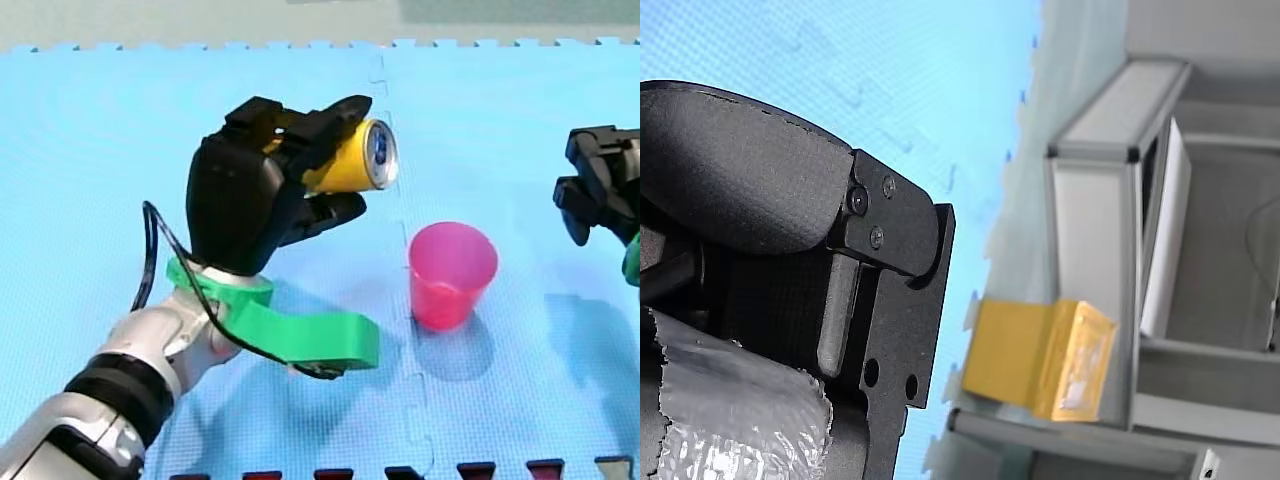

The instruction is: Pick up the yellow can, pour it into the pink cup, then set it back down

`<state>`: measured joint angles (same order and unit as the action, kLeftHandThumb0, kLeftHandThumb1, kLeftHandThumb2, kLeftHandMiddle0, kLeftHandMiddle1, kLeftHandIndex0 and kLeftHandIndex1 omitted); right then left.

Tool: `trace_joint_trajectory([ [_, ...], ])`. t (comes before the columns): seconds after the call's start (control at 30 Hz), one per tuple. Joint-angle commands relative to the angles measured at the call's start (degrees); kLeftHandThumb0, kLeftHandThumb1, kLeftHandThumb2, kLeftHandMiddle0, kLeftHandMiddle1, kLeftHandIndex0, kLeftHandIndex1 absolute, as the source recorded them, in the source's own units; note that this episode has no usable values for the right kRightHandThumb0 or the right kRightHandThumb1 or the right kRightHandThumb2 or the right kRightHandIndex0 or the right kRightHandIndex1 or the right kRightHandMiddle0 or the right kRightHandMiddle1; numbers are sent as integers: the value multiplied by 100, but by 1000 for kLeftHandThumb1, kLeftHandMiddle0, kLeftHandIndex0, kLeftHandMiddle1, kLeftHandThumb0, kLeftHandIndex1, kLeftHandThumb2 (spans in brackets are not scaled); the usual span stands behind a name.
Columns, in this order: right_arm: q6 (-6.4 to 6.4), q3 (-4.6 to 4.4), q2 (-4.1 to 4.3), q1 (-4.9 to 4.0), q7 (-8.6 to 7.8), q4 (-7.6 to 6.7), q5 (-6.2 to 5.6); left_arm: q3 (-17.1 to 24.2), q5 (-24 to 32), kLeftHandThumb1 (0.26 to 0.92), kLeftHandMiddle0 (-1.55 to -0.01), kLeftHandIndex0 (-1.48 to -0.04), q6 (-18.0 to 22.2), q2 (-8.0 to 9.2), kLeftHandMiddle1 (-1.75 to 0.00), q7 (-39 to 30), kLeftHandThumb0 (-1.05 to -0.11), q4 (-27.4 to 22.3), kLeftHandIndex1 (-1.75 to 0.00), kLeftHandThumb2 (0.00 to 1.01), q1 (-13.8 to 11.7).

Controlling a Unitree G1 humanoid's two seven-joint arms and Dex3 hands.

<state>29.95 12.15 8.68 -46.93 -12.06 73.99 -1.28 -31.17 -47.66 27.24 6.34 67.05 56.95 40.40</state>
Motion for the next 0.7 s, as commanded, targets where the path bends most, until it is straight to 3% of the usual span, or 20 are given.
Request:
trace_joint_trajectory([
  [0.0,-9,-5,45,10,2,-11,0,55,60,806,-1239,-1183,43,-6,-187,45,-362,13,0,0,-12],
  [0.37,13,-12,74,38,-24,-27,-3,261,297,788,-1271,-1184,194,-81,-123,-59,-361,-45,-2,0,-157],
  [0.67,22,-21,105,88,-1,-45,2,607,820,782,-1297,-1211,895,-273,-93,-154,-374,173,-8,0,-402],
])
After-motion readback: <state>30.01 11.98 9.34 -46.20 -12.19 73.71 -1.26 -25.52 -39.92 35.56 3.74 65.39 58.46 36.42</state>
